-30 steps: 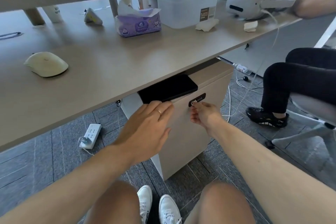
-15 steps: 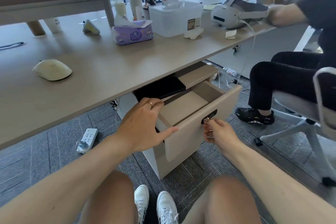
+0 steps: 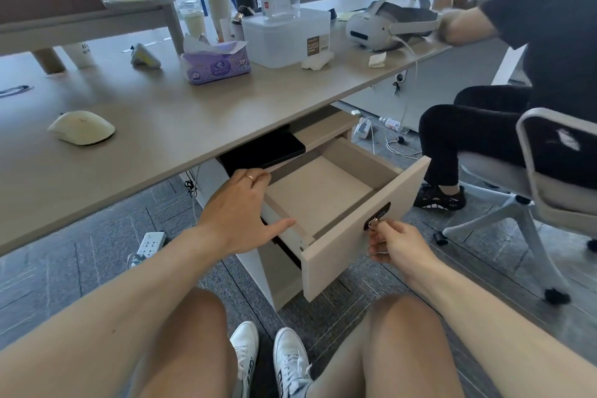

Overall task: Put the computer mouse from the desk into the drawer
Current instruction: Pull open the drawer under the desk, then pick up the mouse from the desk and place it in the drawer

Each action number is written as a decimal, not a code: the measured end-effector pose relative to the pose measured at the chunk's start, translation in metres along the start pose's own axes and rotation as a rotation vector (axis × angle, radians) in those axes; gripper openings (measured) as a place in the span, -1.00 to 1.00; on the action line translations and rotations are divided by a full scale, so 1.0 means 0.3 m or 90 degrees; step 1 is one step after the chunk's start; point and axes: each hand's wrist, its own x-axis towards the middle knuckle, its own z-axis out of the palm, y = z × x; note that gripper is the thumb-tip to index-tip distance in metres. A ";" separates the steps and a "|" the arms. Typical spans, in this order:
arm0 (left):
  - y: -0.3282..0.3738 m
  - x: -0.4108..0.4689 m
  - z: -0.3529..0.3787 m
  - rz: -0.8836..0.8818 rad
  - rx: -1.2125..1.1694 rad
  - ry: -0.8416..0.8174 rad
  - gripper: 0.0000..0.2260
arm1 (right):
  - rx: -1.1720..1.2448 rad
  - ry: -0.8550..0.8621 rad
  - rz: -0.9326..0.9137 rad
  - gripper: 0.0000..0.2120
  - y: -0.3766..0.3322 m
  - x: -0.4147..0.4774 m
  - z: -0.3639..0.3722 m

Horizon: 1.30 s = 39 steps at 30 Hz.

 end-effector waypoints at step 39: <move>-0.680 -0.394 -0.527 -0.355 -0.011 -0.019 0.01 | -0.853 -0.222 -0.551 -0.40 -0.702 -0.223 0.818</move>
